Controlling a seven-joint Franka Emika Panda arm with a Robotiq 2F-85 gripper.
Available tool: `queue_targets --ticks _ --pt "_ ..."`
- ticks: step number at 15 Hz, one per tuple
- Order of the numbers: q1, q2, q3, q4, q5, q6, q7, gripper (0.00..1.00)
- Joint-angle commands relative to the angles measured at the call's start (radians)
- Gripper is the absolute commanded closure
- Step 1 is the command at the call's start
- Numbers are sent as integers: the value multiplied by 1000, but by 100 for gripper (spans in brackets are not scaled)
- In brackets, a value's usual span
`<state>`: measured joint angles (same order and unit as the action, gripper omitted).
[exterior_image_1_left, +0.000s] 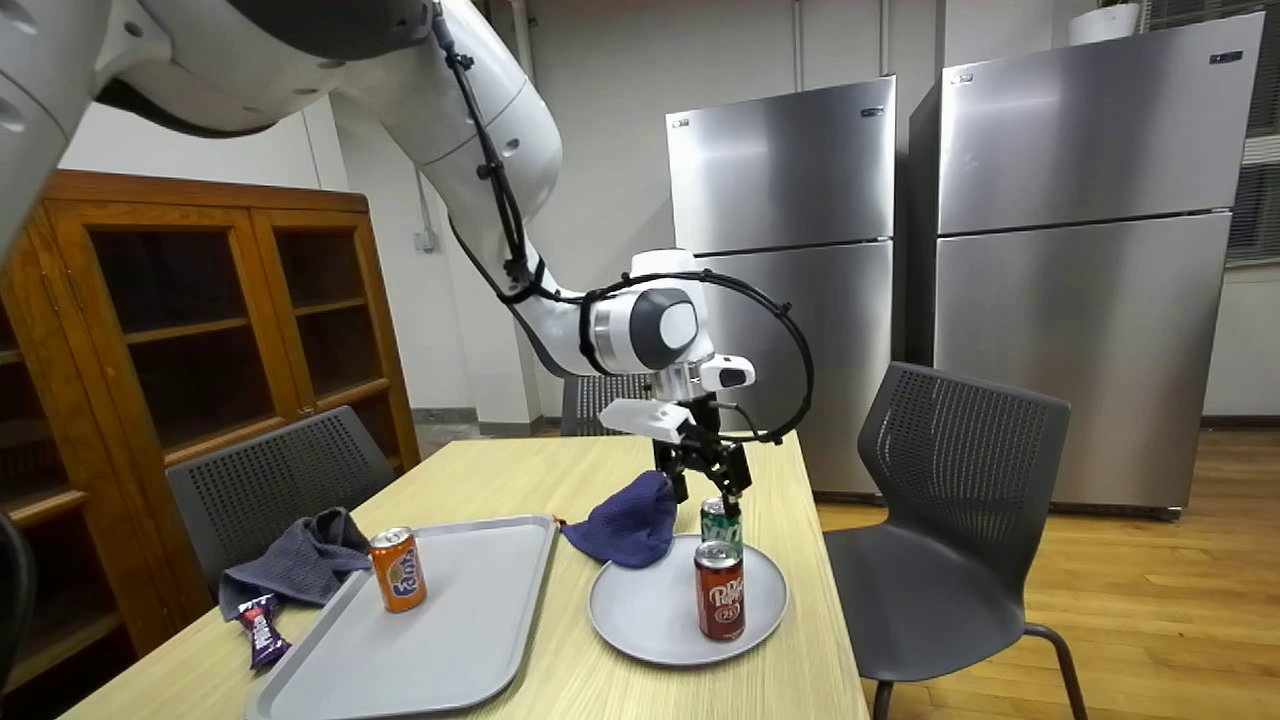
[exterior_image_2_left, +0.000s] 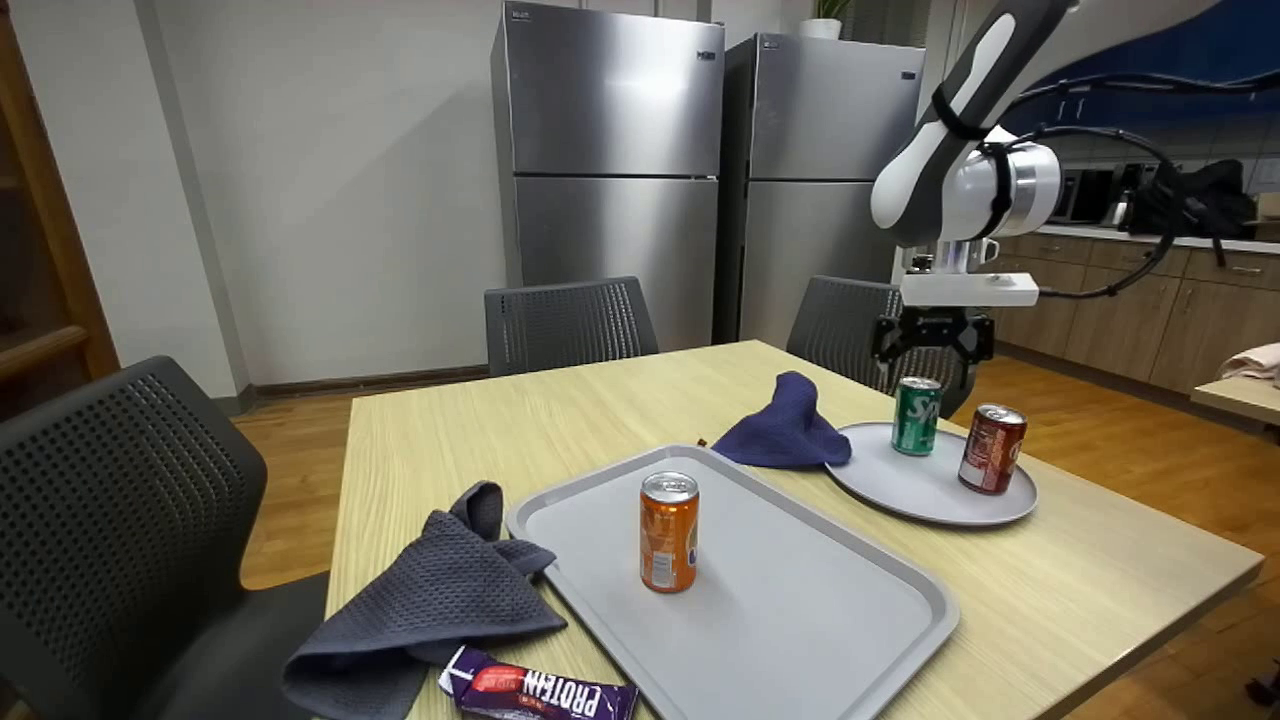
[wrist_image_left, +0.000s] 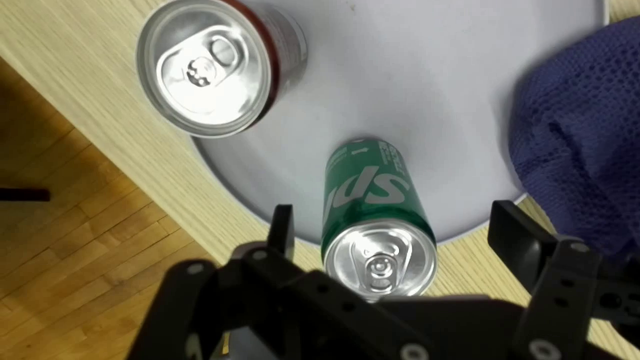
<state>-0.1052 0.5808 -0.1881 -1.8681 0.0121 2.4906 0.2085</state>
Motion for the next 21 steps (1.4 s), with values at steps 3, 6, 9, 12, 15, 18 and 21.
queue_targets --ticks 3,6,9,12,15,18,21 --pt "-13 56 -2 105 14 -74 37 0" --pt "-13 72 -2 129 14 -86 39 0" --pt "-9 93 -7 148 8 -90 48 0" --pt "-8 110 -8 162 6 -95 52 0" --pt "-6 126 -10 173 6 -104 57 0" --pt "-5 135 -15 178 4 -102 67 0" --pt "-6 140 -17 185 6 -104 75 0"
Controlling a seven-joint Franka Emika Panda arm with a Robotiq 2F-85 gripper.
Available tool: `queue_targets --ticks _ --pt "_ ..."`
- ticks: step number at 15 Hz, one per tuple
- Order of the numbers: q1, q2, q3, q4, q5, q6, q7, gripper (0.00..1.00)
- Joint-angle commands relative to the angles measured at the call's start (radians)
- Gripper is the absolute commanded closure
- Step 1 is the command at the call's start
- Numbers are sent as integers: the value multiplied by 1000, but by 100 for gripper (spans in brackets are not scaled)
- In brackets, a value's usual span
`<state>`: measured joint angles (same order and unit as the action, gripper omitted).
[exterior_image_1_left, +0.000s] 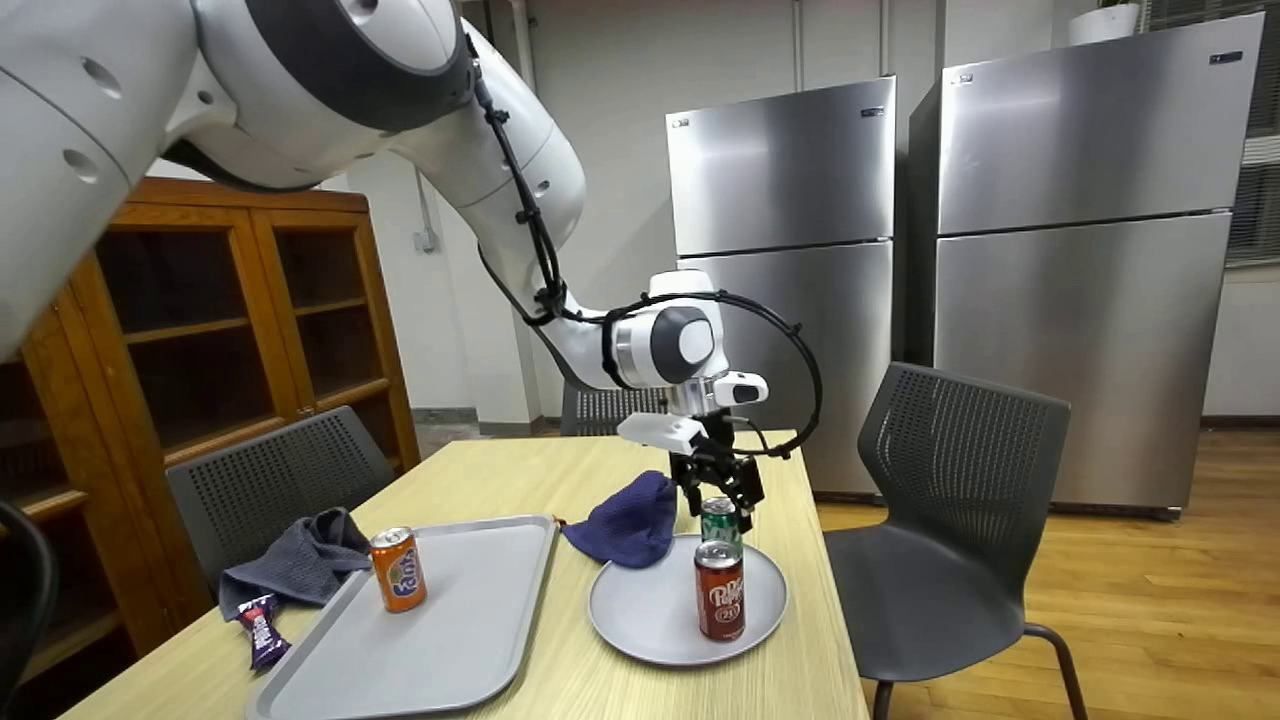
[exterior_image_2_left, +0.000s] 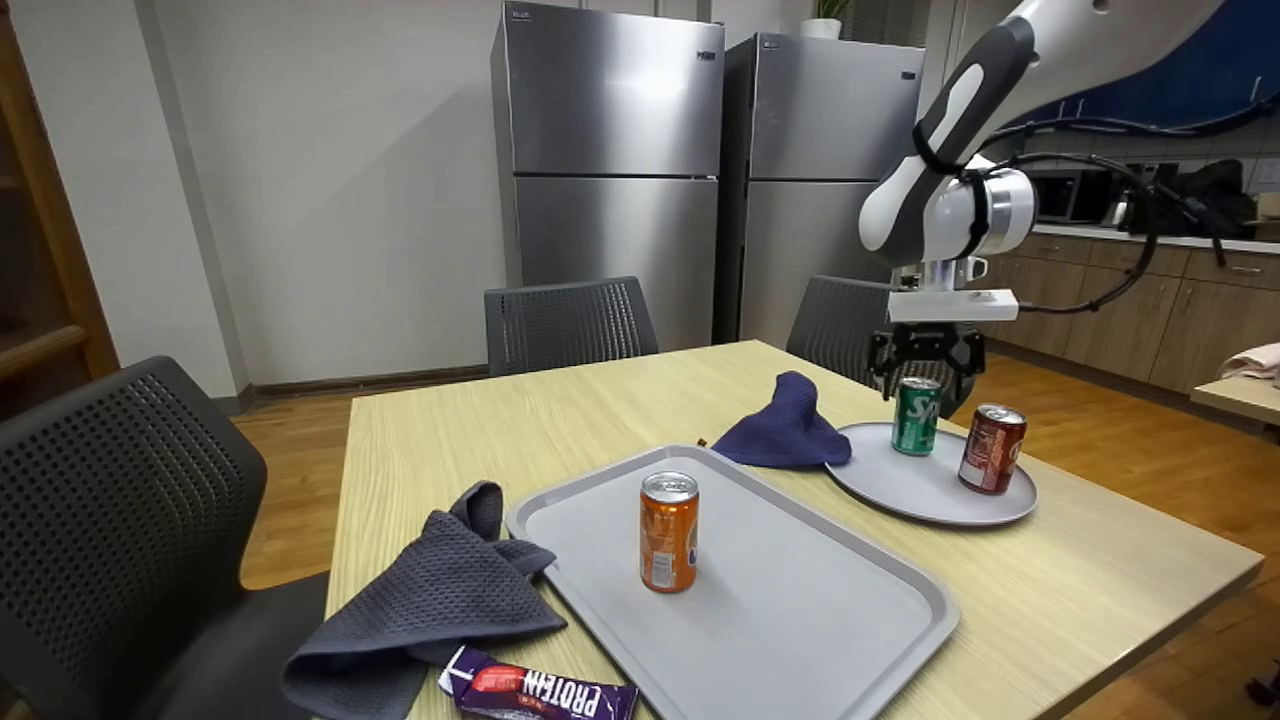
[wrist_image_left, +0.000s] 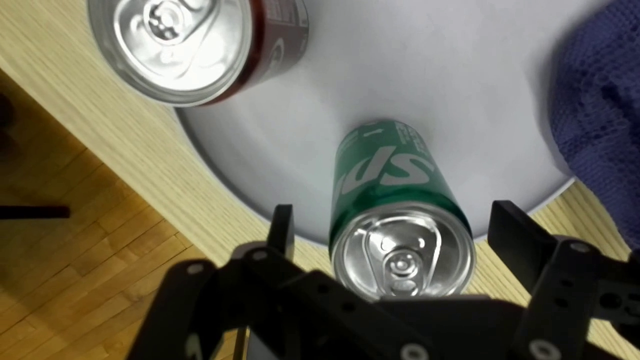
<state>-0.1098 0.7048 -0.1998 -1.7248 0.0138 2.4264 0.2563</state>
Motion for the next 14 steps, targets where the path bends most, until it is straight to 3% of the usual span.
queue_targets --ticks 1,2,3,7,14 --pt "-1 17 -6 43 4 -40 29 0" --pt "-2 17 -6 43 5 -36 28 25" --pt "-2 17 -6 42 4 -35 28 26" --pt "-2 17 -6 43 5 -36 28 58" --pt "-5 -55 -2 -15 5 -19 2 61"
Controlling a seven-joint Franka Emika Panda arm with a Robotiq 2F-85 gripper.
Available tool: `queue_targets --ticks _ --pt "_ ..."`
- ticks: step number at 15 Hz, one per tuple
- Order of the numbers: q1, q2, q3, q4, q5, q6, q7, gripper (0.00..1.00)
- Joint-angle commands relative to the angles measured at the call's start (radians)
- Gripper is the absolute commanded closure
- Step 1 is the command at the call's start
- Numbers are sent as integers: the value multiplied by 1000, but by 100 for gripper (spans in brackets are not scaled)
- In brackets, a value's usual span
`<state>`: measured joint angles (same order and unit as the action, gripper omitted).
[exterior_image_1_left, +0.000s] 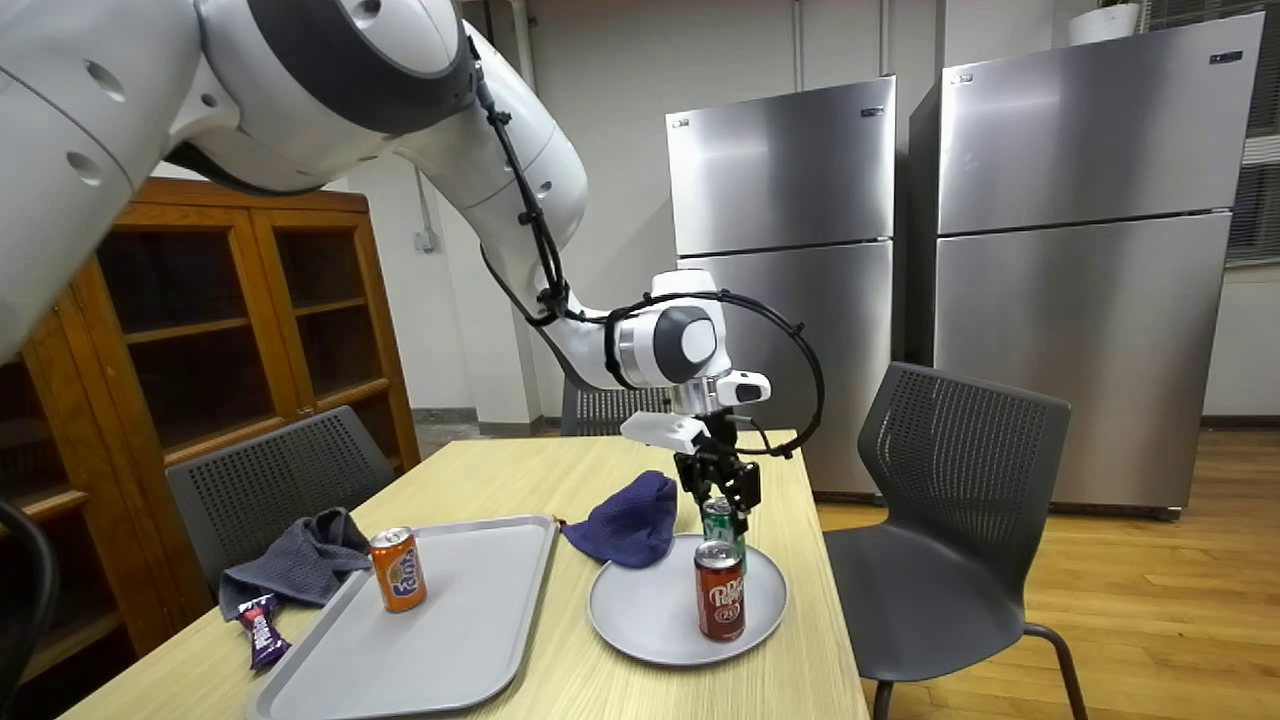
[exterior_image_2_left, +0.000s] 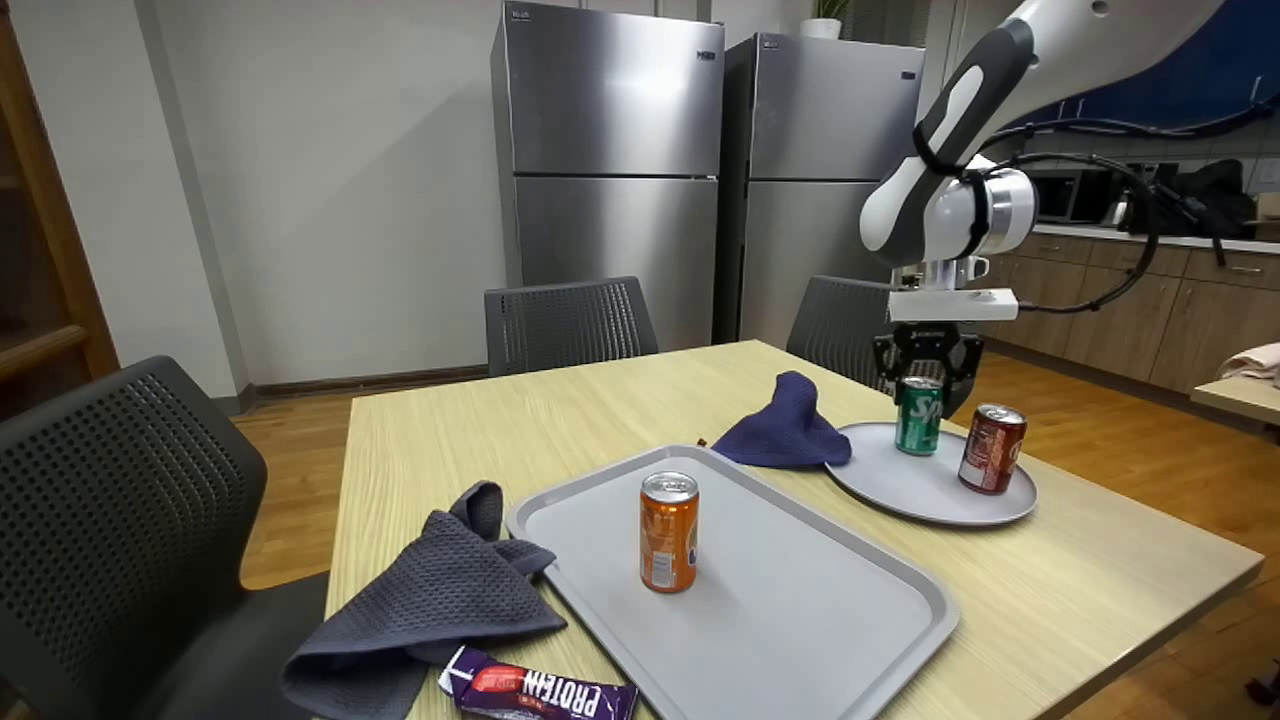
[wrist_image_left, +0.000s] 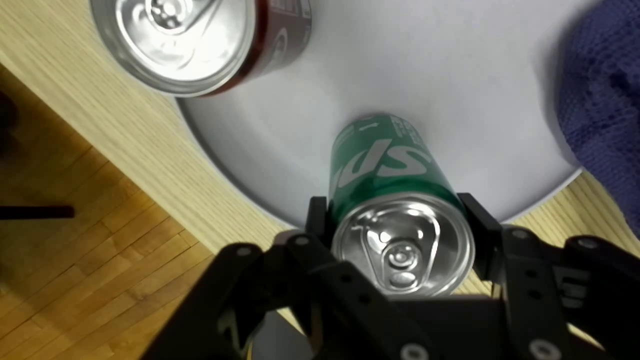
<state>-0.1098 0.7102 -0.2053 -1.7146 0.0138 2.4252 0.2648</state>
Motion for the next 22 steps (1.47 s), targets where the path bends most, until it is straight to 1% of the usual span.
queue_targets --ticks 1,5,11,22 --pt "-7 -77 6 -39 5 -10 -15 61" --pt "-8 -139 15 -74 6 0 -34 61" --pt "7 -218 32 -139 2 13 -42 61" --pt "83 -331 94 -295 -3 45 -32 61"
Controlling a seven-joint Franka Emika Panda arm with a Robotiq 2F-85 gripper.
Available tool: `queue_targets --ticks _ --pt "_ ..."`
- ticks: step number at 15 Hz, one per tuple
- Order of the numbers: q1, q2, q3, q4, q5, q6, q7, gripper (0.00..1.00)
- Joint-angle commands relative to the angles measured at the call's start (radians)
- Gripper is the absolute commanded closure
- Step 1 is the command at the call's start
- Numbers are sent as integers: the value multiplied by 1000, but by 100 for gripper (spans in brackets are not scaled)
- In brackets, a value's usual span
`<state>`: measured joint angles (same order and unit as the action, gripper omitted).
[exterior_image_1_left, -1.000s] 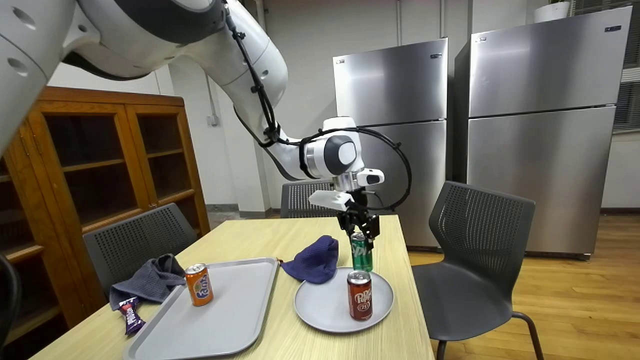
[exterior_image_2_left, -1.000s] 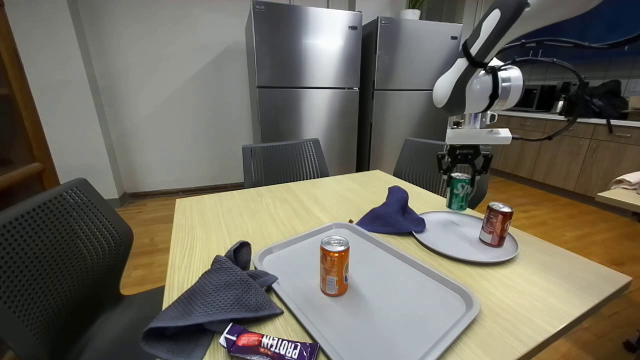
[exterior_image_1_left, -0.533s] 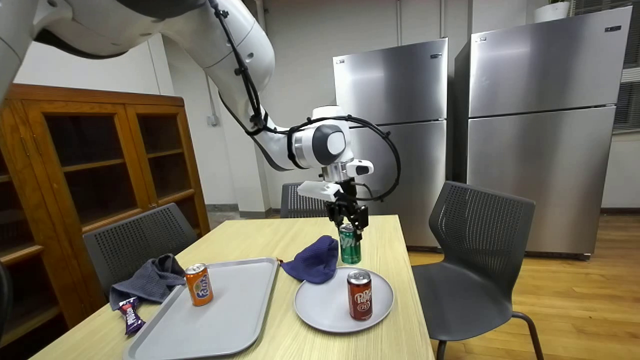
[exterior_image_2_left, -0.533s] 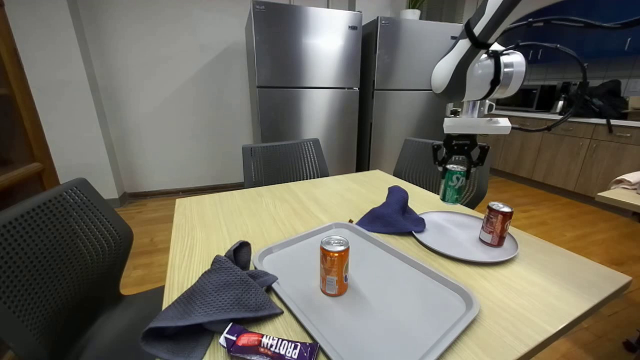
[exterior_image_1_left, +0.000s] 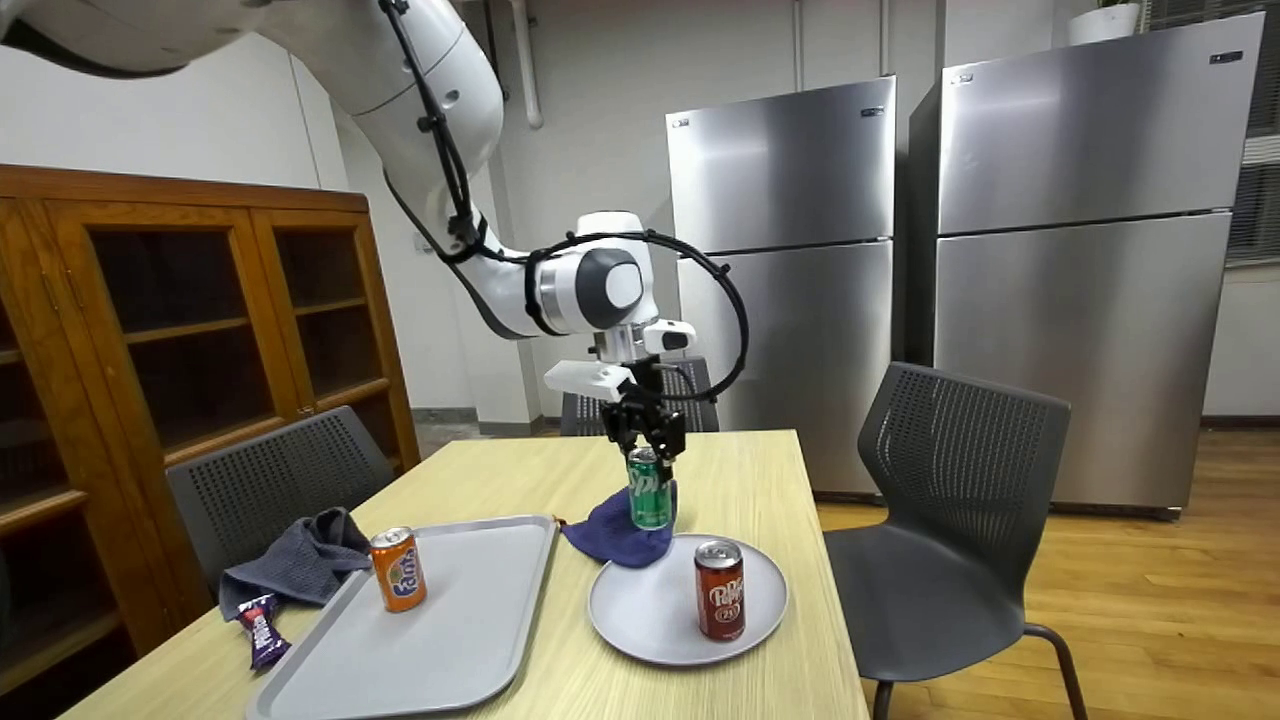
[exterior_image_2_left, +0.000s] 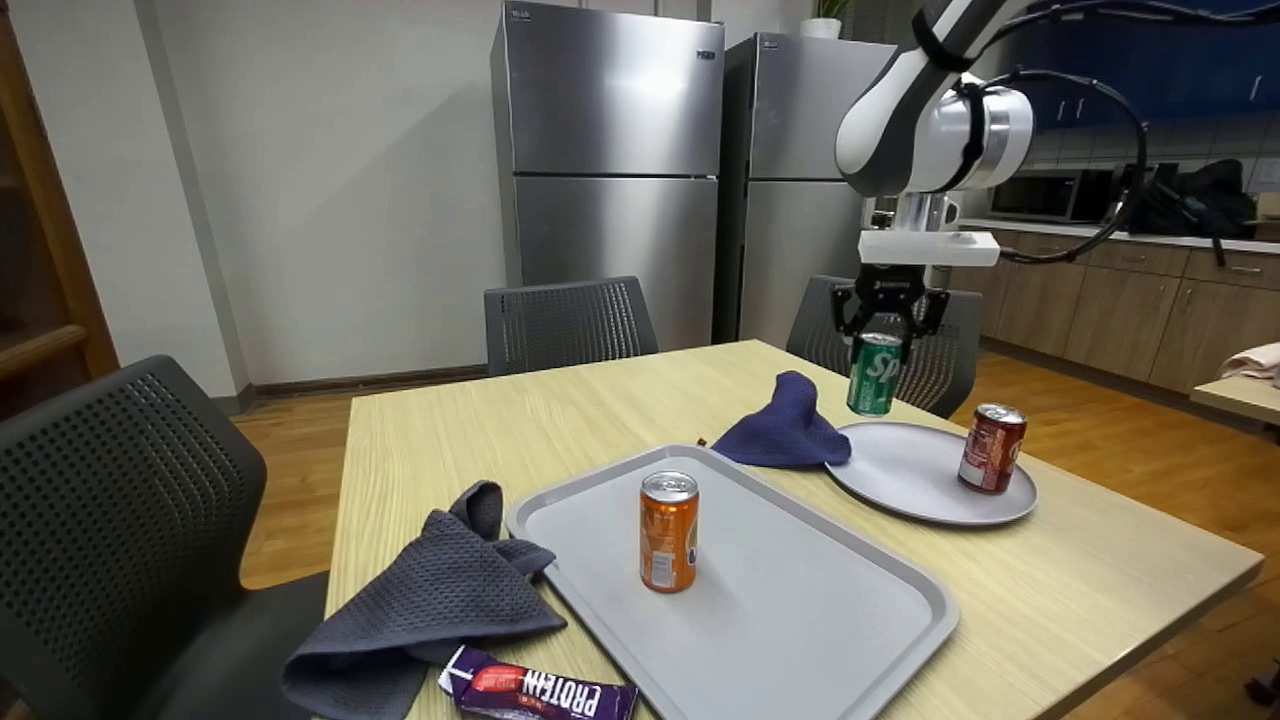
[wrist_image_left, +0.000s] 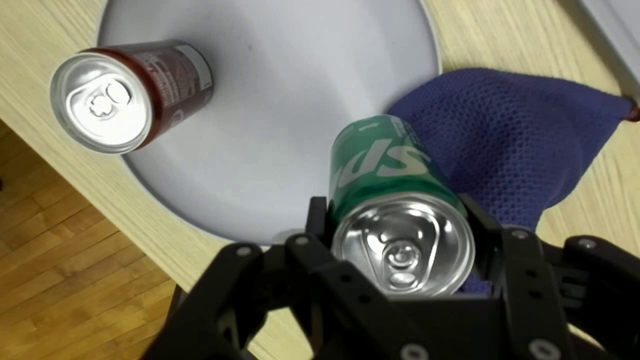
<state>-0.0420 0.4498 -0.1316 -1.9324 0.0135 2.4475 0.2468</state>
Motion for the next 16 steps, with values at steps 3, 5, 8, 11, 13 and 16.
queue_targets --ticks 3,5,8,11,13,16 --pt "40 -90 40 -114 -4 33 -11 61" --pt "57 -99 51 -132 -3 32 -7 61" --pt "86 -116 64 -154 -8 22 16 61" --pt "129 -129 57 -173 -46 19 63 61" --pt "152 -143 61 -191 -59 15 82 61" --pt "199 -157 60 -214 -106 16 145 61"
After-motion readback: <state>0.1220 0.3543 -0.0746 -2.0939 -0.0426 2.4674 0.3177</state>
